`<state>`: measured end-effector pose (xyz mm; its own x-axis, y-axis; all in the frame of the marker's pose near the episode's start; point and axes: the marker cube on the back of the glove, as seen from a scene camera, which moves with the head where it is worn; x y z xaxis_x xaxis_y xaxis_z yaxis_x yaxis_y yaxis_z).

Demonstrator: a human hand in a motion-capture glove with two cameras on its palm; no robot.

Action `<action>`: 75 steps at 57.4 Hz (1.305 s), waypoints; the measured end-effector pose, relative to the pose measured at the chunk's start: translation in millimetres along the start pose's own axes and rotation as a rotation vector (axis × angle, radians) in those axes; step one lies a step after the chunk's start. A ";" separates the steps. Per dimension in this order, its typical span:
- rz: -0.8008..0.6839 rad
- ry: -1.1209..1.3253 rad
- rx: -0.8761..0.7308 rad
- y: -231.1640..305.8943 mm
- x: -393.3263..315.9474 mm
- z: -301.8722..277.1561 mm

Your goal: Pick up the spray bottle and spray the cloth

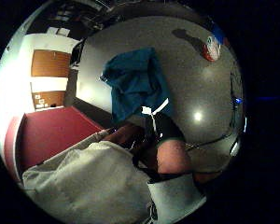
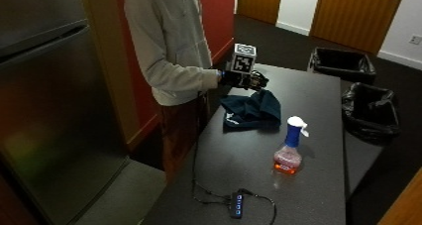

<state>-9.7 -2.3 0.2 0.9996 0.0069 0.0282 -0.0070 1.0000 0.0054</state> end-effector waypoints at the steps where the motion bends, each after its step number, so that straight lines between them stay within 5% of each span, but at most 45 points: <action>1: 0.003 -0.001 0.000 -0.5 -1.9 0.4; 49: 0.056 -0.056 0.087 2.7 -32.0 3.4; 75: 0.186 -0.177 0.311 18.2 -7.3 6.6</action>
<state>-17.4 15.8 6.7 0.9602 0.1597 0.2292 -0.2231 0.9322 0.2851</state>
